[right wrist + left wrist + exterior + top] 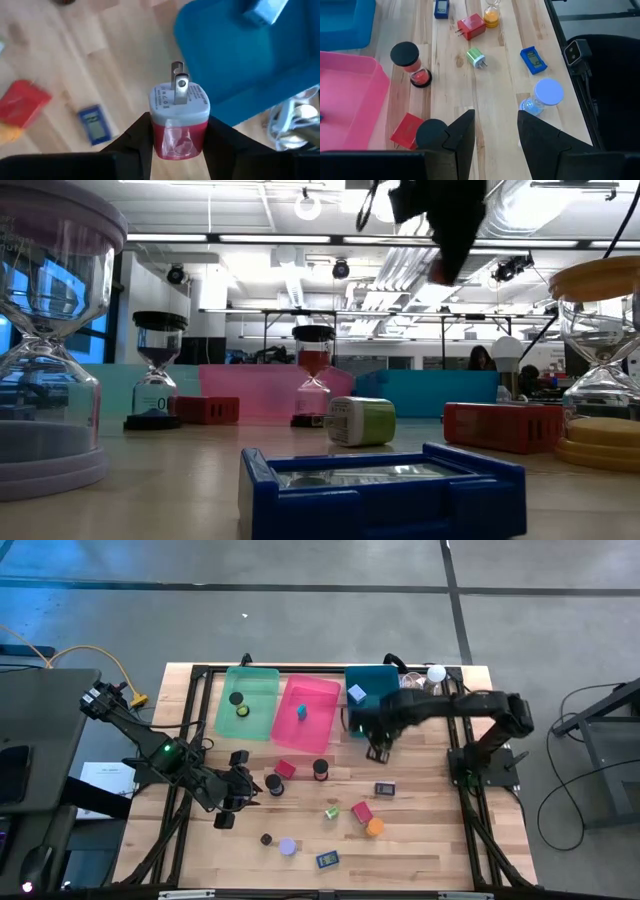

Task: Pick & Place Office items
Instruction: Put the pink charger adapter into the blue bin

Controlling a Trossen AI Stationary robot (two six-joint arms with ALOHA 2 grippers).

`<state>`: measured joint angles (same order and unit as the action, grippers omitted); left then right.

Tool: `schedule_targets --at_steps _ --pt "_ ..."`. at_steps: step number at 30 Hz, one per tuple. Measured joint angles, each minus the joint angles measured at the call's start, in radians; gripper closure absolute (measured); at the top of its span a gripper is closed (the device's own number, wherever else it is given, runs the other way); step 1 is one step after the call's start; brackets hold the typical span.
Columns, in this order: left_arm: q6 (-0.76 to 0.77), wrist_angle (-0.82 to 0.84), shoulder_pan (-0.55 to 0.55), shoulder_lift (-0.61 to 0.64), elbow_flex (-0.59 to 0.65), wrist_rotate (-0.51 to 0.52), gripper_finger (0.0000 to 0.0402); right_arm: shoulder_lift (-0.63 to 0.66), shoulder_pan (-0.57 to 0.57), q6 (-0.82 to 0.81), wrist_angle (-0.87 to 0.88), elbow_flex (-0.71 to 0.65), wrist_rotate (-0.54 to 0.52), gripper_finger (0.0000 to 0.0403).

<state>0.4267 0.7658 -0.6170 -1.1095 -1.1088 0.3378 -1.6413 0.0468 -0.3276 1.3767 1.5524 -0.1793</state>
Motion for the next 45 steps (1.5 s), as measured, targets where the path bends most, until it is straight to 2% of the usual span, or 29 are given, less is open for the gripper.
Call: schedule_targets --at_steps 8,17,24,36,45 --pt "0.000 0.000 0.000 0.000 0.000 0.000 0.0258 0.000 0.211 0.188 -0.181 0.000 0.114 0.0283" --pt "0.006 -0.002 0.000 0.000 0.000 0.000 0.0258 -0.034 0.359 0.270 -0.314 0.000 0.190 0.0283" --pt "0.066 -0.004 0.000 0.000 0.000 0.000 0.0258 -0.132 0.402 0.300 -0.332 0.000 0.216 0.0283" --pt "0.071 -0.017 0.000 0.000 0.045 0.000 0.0258 -0.262 0.425 0.325 -0.383 -0.001 0.261 0.0283" --pt "0.071 -0.049 0.000 0.000 0.047 -0.001 0.0258 -0.283 0.441 0.309 -0.369 -0.001 0.264 0.0283"
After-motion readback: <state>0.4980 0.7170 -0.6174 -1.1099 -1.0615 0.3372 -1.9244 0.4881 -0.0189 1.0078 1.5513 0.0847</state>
